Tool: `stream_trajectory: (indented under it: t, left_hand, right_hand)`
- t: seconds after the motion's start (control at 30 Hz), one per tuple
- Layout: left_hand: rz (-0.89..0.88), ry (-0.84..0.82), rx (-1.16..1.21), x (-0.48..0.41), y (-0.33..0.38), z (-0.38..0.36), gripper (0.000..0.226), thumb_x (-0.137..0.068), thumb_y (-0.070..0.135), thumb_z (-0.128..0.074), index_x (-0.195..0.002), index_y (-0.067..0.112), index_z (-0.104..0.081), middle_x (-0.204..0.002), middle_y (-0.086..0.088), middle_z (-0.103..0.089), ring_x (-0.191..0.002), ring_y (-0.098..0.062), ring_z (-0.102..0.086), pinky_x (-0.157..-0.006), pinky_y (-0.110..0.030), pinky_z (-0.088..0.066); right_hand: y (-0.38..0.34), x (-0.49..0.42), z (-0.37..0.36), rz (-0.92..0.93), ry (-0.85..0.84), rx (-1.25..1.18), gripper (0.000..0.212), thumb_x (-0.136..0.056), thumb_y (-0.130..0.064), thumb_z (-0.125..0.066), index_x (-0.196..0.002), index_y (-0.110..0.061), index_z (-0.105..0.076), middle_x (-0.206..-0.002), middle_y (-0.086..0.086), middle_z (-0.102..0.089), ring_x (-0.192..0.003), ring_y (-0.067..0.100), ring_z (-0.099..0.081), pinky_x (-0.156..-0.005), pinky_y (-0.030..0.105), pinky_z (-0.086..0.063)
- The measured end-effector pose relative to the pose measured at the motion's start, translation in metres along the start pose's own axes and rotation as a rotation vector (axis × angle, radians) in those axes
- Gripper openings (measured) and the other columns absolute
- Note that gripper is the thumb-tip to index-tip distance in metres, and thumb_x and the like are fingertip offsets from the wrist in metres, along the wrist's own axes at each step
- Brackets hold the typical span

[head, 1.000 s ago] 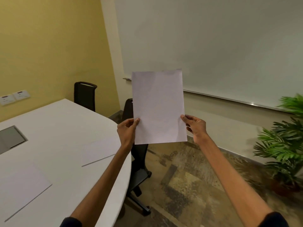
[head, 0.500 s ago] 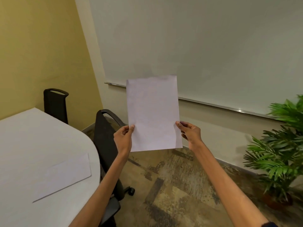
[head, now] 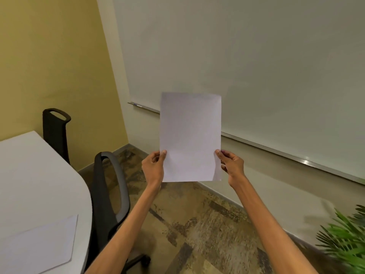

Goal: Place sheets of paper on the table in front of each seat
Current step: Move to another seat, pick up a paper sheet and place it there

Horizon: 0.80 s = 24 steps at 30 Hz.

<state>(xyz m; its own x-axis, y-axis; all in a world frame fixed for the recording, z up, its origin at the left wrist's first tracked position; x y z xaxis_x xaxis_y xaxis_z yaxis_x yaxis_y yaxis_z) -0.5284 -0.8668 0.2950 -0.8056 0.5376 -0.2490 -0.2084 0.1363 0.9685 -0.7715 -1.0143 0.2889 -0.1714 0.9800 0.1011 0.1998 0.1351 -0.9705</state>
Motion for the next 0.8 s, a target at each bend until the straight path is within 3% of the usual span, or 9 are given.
stream_trajectory:
  t: [0.13,0.27,0.43,0.57,0.8]
  left_hand:
    - [0.024,0.083,-0.006,-0.043,-0.024,-0.028,0.022,-0.093,0.025,-0.066,-0.081,0.006,-0.068,-0.073,-0.014,-0.062,-0.068,-0.020,-0.051,-0.063,-0.031,-0.040]
    - [0.060,0.164,-0.014,-0.088,-0.048,-0.063,0.034,-0.096,0.024,-0.061,-0.082,-0.007,-0.068,-0.077,-0.031,-0.061,-0.066,-0.024,-0.045,-0.061,-0.033,-0.034]
    - [0.053,0.268,-0.055,-0.154,-0.056,-0.106,0.020,-0.096,0.023,-0.062,-0.085,0.008,-0.070,-0.074,-0.013,-0.063,-0.067,-0.020,-0.050,-0.061,-0.032,-0.038]
    - [0.049,0.354,-0.066,-0.198,-0.063,-0.118,0.020,-0.096,0.025,-0.062,-0.093,0.008,-0.073,-0.083,-0.013,-0.070,-0.073,-0.019,-0.058,-0.067,-0.036,-0.047]
    - [0.078,0.533,-0.093,-0.262,-0.091,-0.098,0.018,-0.096,0.026,-0.062,-0.097,0.012,-0.074,-0.086,-0.002,-0.072,-0.083,-0.020,-0.067,-0.075,-0.033,-0.056]
  right_hand:
    - [0.017,-0.069,-0.024,-0.029,-0.049,0.012,0.027,-0.078,-0.022,-0.080,-0.101,-0.011,-0.073,-0.110,0.010,-0.072,-0.098,0.024,-0.064,-0.077,0.034,-0.049]
    - [0.028,-0.145,-0.047,-0.059,-0.095,0.034,0.024,-0.079,-0.021,-0.079,-0.099,-0.011,-0.072,-0.107,0.011,-0.073,-0.106,0.033,-0.066,-0.093,0.047,-0.052]
    - [0.011,-0.247,-0.087,-0.031,-0.216,0.059,0.020,-0.078,-0.017,-0.080,-0.095,-0.010,-0.072,-0.105,0.014,-0.073,-0.092,0.029,-0.067,-0.088,0.046,-0.054]
    - [0.000,-0.307,-0.131,-0.026,-0.319,0.062,0.015,-0.078,-0.018,-0.080,-0.090,-0.015,-0.072,-0.102,0.011,-0.073,-0.091,0.025,-0.065,-0.079,0.039,-0.052]
    - [0.028,-0.372,-0.221,-0.081,-0.474,0.085,0.021,-0.078,-0.021,-0.080,-0.095,-0.012,-0.072,-0.103,0.011,-0.073,-0.092,0.026,-0.065,-0.090,0.050,-0.053]
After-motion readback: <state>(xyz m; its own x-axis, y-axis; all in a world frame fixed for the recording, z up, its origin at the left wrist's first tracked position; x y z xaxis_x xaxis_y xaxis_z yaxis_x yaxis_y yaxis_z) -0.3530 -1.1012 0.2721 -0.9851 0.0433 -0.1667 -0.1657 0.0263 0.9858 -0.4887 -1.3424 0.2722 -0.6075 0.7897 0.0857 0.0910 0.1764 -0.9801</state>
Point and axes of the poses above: each hand's wrist, its own x-axis away from the middle knuckle, its own z-axis out of the back of the hand, y = z × x, the point moved 6 cm from there along -x, towards the middle knuckle
